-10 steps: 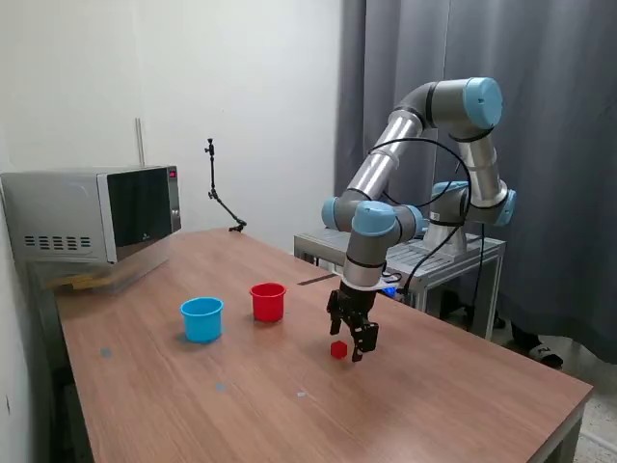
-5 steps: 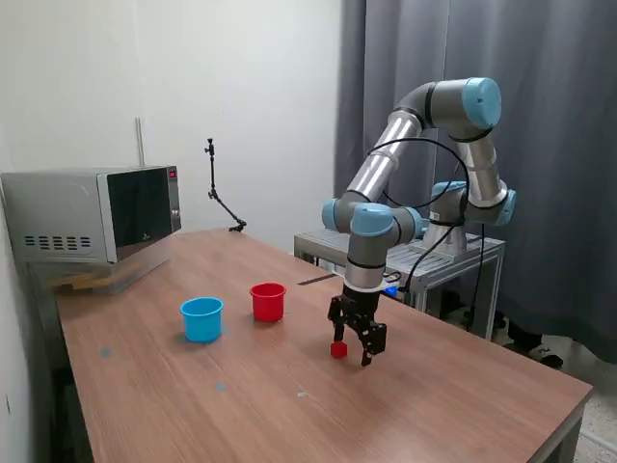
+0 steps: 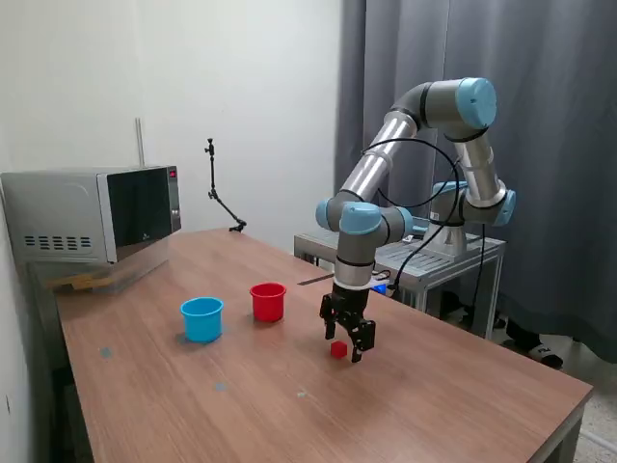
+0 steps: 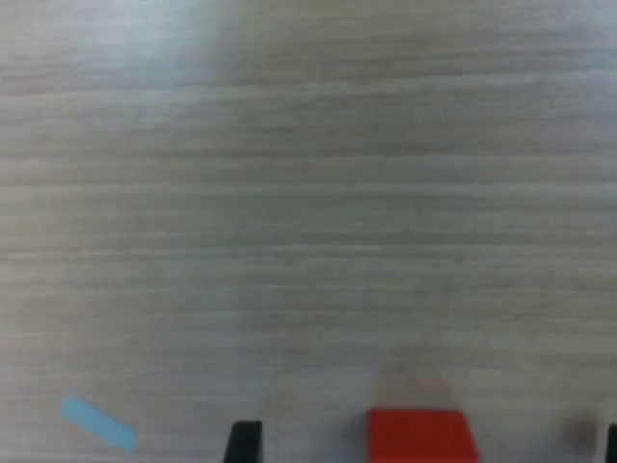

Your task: Place red objects in the red bin, and blue objects in the blue bin.

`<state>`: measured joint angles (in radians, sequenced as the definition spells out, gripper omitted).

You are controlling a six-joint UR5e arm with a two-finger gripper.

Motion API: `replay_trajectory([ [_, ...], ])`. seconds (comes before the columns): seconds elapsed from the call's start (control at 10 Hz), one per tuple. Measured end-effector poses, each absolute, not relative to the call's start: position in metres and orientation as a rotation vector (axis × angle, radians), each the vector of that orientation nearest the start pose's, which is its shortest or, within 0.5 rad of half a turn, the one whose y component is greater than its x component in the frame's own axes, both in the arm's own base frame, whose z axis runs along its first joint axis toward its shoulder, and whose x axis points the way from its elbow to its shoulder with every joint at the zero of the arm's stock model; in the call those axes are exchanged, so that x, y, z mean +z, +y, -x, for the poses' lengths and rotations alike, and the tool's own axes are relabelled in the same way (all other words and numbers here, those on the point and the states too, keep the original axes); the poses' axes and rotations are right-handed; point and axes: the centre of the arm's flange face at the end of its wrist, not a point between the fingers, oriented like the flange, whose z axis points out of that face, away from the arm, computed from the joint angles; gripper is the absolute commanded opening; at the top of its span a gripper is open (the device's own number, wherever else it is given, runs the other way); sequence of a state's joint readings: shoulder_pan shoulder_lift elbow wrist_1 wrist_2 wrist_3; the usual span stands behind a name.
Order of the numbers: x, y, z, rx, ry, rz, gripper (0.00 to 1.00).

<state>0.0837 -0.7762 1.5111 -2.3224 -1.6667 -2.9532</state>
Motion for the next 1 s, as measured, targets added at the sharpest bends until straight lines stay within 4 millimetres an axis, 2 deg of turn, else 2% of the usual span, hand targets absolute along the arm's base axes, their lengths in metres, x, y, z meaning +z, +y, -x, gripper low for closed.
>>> replay_trajectory([
  [0.3,0.1046,-0.1769,0.6884,0.131,2.292,2.104,1.00],
  [0.8,0.1008,-0.1776,0.6850,0.110,2.281,2.118,1.00],
  [0.9,0.1002,-0.1768,0.6848,0.109,2.281,2.116,0.00],
  [1.0,0.1000,-0.1765,0.6848,0.109,2.282,2.115,0.00],
])
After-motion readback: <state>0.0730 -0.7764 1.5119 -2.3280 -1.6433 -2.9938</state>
